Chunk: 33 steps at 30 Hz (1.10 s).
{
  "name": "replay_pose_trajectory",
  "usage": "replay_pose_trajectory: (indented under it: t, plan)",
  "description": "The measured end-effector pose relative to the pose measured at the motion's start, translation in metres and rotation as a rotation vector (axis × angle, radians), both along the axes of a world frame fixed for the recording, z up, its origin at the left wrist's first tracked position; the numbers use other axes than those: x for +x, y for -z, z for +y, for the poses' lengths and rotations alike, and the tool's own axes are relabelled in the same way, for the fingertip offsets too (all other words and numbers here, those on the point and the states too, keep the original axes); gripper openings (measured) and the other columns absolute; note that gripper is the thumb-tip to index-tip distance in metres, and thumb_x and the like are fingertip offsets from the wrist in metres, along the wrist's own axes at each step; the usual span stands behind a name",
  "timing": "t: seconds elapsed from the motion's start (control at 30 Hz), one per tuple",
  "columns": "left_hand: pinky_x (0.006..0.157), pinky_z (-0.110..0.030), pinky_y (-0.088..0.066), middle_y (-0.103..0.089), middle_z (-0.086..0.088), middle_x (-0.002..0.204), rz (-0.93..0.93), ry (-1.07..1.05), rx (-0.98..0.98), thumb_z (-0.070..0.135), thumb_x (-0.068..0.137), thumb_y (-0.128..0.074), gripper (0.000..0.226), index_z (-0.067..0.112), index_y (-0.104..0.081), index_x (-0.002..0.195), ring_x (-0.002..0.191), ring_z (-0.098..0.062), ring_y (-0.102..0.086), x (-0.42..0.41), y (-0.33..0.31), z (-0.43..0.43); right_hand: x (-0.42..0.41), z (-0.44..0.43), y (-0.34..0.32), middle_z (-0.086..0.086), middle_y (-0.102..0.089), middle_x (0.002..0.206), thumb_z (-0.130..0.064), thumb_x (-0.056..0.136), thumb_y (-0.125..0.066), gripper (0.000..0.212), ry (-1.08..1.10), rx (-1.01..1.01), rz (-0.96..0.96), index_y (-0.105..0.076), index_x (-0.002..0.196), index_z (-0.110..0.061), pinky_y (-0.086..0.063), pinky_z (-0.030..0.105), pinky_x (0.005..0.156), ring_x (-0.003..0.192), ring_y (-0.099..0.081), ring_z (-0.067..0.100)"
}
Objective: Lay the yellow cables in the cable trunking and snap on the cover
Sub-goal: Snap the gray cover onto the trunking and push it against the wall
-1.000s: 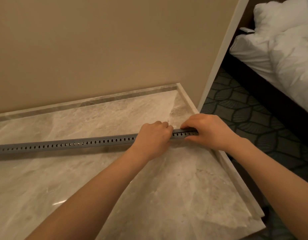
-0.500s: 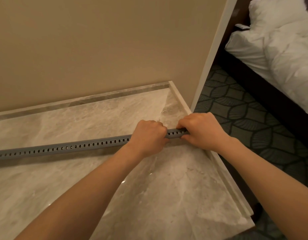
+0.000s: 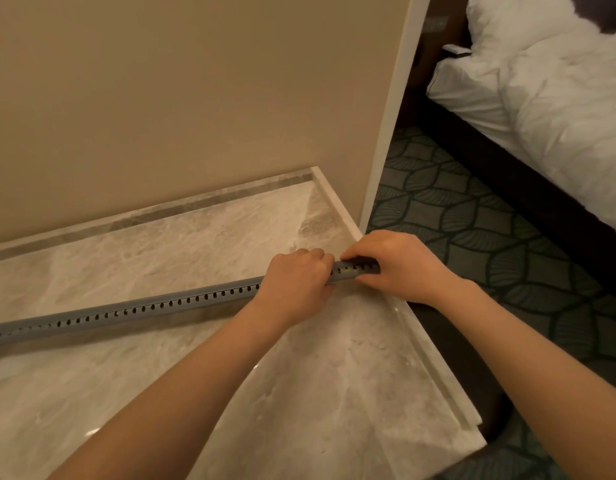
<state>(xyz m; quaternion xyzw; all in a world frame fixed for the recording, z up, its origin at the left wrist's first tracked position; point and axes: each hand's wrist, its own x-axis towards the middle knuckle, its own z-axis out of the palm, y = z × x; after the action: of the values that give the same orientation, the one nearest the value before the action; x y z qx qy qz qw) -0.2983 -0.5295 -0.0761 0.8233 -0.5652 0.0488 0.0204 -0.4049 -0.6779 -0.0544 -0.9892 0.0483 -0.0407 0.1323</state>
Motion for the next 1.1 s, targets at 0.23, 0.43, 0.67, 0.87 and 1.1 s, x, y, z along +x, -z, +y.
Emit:
replay_pose_trajectory:
  t: [0.23, 0.43, 0.67, 0.87, 1.1]
  plan:
    - [0.054, -0.032, -0.029, -0.058, -0.002, 0.099, -0.058, 0.096, 0.012, 0.05, 0.093, -0.038, 0.038, 0.016, -0.05, 0.106, 0.084, -0.023, -0.057, -0.008, 0.004, -0.023, -0.029, -0.02, 0.003, -0.007, -0.065, 0.104, -0.03, 0.076, -0.069, 0.037, 0.106, -0.018, 0.007, -0.063, 0.113, -0.025, -0.05, 0.037, 0.079, 0.101, -0.055, 0.013]
    - [0.054, -0.031, -0.028, -0.056, 0.0, 0.096, -0.028, 0.14, 0.018, 0.053, 0.092, -0.036, 0.037, 0.02, -0.049, 0.103, 0.078, -0.021, -0.056, -0.006, 0.003, -0.026, -0.049, -0.036, 0.003, -0.006, -0.065, 0.107, -0.029, 0.074, -0.073, 0.042, 0.176, -0.014, 0.007, -0.062, 0.115, -0.025, -0.05, 0.035, 0.083, 0.102, -0.055, 0.013]
    - [0.055, -0.031, -0.029, -0.057, 0.0, 0.094, 0.004, 0.172, 0.003, 0.046, 0.089, -0.041, 0.032, 0.018, -0.052, 0.099, 0.079, -0.02, -0.054, -0.009, -0.001, -0.034, -0.056, -0.041, 0.005, -0.001, -0.066, 0.11, -0.02, 0.074, -0.075, 0.044, 0.191, 0.013, -0.039, -0.063, 0.116, -0.018, -0.048, 0.037, 0.092, 0.106, -0.058, 0.017]
    - [0.053, -0.027, -0.026, -0.057, 0.001, 0.095, 0.067, 0.162, -0.078, 0.051, 0.09, -0.044, 0.036, 0.018, -0.052, 0.102, 0.083, -0.019, -0.056, -0.028, 0.0, -0.052, -0.056, -0.04, 0.009, -0.001, -0.064, 0.111, -0.017, 0.076, -0.073, 0.043, 0.201, 0.075, -0.049, -0.061, 0.117, -0.017, -0.048, 0.035, 0.092, 0.106, -0.058, 0.014]
    - [0.056, -0.03, -0.029, -0.059, -0.001, 0.094, 0.074, 0.113, -0.055, 0.048, 0.091, -0.044, 0.035, 0.016, -0.055, 0.098, 0.086, -0.021, -0.056, -0.03, -0.002, -0.057, -0.049, -0.039, 0.012, -0.001, -0.065, 0.11, -0.018, 0.076, -0.073, 0.043, 0.215, 0.124, -0.011, -0.06, 0.116, -0.017, -0.045, 0.028, 0.092, 0.102, -0.058, 0.013]
